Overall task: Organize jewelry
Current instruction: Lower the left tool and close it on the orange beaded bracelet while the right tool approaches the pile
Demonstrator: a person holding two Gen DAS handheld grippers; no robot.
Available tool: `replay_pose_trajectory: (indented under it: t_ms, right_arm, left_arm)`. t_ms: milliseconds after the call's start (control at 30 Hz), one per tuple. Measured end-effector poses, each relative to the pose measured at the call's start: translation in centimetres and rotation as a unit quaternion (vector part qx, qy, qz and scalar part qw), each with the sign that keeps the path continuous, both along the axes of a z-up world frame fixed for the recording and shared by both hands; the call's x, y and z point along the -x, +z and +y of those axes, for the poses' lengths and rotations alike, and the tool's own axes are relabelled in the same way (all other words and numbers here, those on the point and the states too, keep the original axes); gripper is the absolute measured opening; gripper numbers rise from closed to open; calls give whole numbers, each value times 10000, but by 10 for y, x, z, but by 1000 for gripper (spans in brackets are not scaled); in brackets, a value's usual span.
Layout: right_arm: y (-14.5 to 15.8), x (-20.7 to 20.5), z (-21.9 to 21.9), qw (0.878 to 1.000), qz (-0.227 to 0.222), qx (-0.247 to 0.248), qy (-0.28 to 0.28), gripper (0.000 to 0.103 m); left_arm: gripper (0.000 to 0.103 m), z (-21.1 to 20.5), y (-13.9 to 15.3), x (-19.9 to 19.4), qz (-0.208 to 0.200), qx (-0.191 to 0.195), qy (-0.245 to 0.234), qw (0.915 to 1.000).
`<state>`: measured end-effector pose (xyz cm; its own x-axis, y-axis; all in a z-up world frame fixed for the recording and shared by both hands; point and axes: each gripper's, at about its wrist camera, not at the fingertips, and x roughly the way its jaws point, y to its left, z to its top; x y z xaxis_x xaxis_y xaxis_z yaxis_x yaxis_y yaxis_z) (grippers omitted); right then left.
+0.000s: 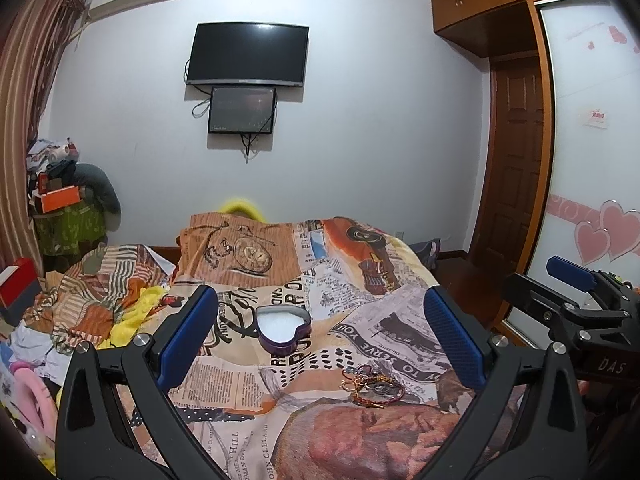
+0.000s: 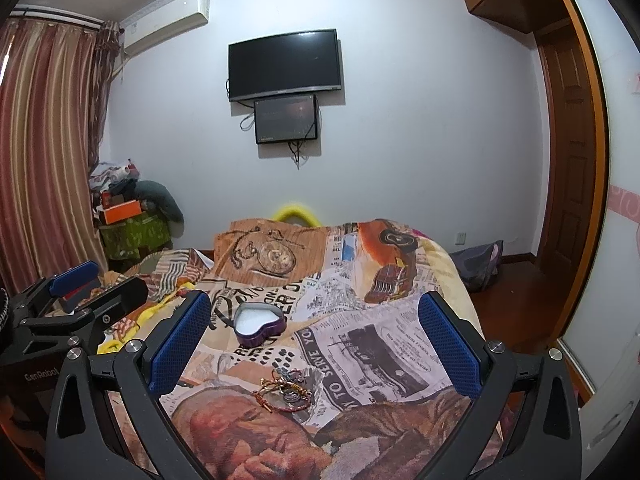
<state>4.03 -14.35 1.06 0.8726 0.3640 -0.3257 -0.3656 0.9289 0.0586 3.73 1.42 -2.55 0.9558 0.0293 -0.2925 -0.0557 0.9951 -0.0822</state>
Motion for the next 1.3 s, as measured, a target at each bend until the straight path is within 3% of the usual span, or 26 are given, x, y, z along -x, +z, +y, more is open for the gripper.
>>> replay_pose_trajectory:
  t_ms: [233, 567, 700, 833, 1033, 1067, 1200, 1300]
  right_arm:
    - [-23, -25, -4, 9987, 321, 183, -338, 103]
    - [-75, -77, -15, 9877, 1408, 509, -461, 103]
    - [-89, -88, -15, 9838, 1654, 609, -327, 101]
    - [-99, -95, -9, 9804, 1872, 616, 25, 82]
    - [-117, -100, -2, 9694, 2342, 317, 670, 53]
    - [-119, -101, 0, 9681, 2381, 308, 717, 51]
    - [-124, -101, 3, 9643, 2483, 280, 875, 42]
    - [-125, -101, 5, 9624, 2525, 299, 958, 39]
  left_arm:
    - [103, 9, -23, -30, 384, 64, 73, 9992]
    - [102, 14, -84, -89, 1574, -2, -51, 9875]
    - [89, 14, -109, -107, 2057, 115, -198, 9783]
    - [81, 12, -124, -117, 2304, 378, -491, 9711]
    - [50, -3, -132, -123, 2549, 476, -955, 9611]
    - [42, -7, -134, -124, 2605, 480, -1038, 9587]
    - [27, -17, -140, -123, 2752, 531, -1278, 9514]
    - [21, -22, -144, -122, 2844, 592, -1409, 9464]
